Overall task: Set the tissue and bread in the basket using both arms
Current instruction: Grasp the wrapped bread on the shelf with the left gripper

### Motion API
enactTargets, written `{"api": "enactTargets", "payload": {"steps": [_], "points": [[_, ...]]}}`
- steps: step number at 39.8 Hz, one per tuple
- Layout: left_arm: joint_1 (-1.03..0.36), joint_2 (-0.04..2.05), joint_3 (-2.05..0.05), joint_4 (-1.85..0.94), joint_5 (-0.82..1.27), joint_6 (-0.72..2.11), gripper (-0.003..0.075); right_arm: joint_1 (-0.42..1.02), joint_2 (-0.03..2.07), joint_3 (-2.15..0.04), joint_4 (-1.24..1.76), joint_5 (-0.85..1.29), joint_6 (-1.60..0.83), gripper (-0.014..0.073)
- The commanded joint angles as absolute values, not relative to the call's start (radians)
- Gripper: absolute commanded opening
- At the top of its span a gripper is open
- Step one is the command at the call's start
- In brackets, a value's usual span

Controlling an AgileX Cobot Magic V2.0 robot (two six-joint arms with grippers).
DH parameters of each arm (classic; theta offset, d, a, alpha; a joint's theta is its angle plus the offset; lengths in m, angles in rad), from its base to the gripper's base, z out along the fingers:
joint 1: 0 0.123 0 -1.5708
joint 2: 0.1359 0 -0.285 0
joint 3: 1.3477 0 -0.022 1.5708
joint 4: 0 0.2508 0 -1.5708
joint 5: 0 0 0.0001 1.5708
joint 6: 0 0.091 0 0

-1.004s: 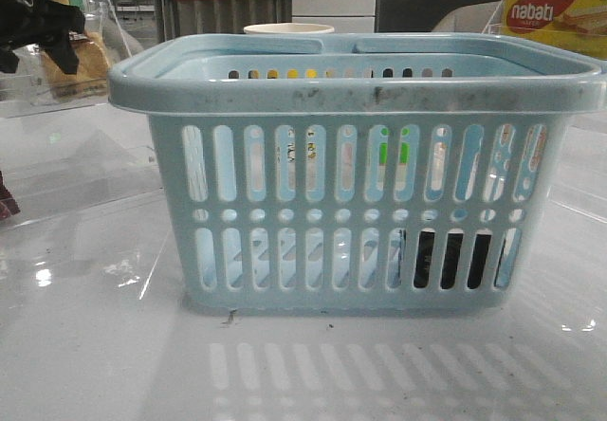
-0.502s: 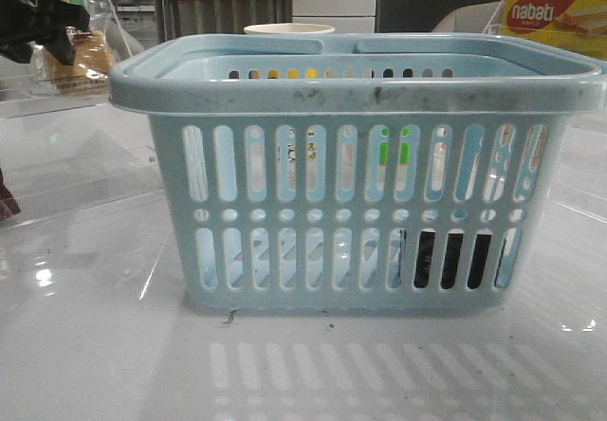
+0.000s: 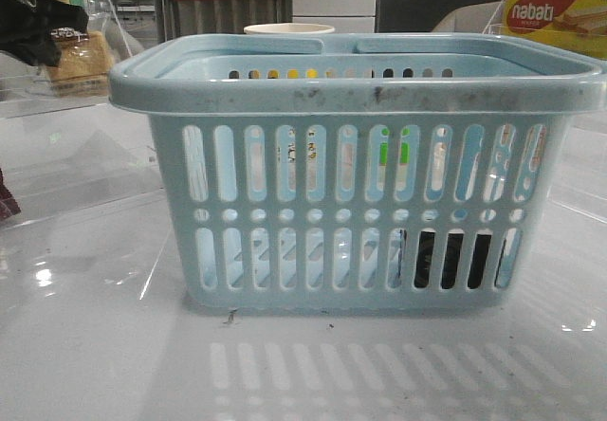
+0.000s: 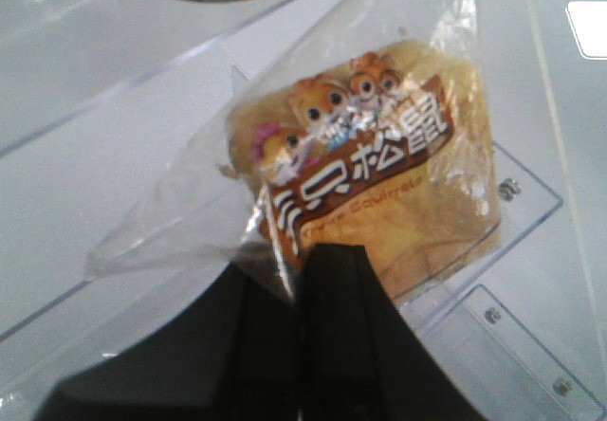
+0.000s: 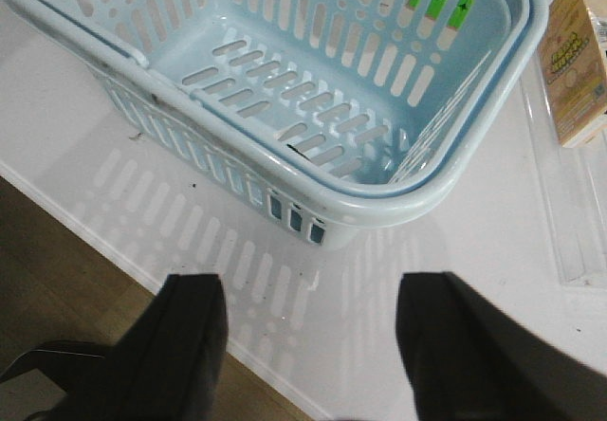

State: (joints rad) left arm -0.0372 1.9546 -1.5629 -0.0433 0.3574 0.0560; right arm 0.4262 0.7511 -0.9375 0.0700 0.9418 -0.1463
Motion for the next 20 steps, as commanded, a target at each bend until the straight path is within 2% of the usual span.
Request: {"api": "enactTargets", "payload": {"steps": [1,20], "points": [[-0.036,1.848,-1.599,-0.047,0.331,0.057,0.0091,0.425,0.746,-0.962,0.068,0.880,-0.157,0.0498],[-0.061,1.593,-1.600,-0.044,0.515,0.059,0.0091,0.425,0.746,-0.962,0.068,0.880,-0.157,0.0498]]}}
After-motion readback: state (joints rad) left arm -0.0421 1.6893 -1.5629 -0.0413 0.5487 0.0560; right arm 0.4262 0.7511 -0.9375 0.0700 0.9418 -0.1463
